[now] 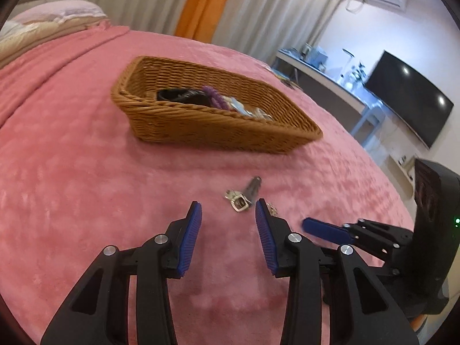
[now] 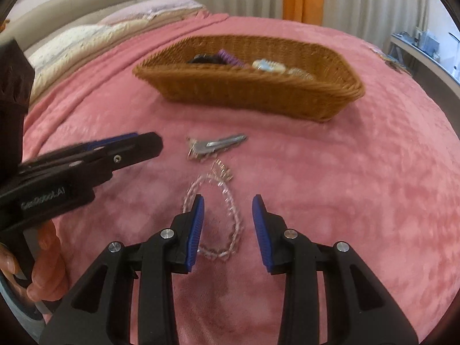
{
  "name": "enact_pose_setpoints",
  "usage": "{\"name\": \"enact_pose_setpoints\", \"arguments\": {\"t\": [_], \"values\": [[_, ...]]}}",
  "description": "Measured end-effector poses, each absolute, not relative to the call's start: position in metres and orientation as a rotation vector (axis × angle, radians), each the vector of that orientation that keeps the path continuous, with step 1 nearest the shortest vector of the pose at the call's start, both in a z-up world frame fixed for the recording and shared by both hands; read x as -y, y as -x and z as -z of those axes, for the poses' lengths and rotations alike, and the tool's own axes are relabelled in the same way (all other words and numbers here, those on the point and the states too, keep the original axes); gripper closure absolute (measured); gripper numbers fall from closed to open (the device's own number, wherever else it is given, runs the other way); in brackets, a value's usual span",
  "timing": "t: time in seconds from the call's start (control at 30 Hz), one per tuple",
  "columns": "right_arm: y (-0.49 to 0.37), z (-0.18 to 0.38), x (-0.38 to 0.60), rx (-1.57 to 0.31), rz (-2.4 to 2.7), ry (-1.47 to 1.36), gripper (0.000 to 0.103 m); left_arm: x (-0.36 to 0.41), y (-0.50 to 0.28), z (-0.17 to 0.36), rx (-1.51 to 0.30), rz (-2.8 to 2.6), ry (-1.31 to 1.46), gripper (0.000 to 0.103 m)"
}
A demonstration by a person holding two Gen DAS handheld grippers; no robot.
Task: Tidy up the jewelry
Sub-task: 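Move the left tool to the silver hair clip while the right tool approaches the clear bead bracelet, then grasp the silver hair clip with the left tool while the right tool grasps the clear bead bracelet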
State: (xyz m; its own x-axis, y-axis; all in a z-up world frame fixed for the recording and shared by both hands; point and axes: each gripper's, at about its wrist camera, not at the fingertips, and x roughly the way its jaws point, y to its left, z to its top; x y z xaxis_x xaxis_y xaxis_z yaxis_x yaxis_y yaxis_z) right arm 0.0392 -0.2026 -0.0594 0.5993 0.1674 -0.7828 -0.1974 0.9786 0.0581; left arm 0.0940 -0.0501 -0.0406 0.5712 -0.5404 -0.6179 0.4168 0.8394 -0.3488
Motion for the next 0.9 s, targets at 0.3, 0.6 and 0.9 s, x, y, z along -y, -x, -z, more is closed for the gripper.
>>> {"name": "enact_pose_setpoints", "arguments": {"t": [0.3,0.6,0.9], "values": [[-0.041,0.063,0.208,-0.914,-0.152,0.058,0.096,0.067,-0.094,0.043,-0.806,0.598,0.085,0.074],[-0.047,0.058,0.259,-0.903,-0.033,-0.003,0.096,0.123,-0.102,0.031,-0.779,0.589,-0.247,0.074],[-0.05,0.062,0.276,-0.921,-0.055,-0.068,0.096,0.121,-0.132,0.043,-0.888,0.628,-0.196,0.074]]}}
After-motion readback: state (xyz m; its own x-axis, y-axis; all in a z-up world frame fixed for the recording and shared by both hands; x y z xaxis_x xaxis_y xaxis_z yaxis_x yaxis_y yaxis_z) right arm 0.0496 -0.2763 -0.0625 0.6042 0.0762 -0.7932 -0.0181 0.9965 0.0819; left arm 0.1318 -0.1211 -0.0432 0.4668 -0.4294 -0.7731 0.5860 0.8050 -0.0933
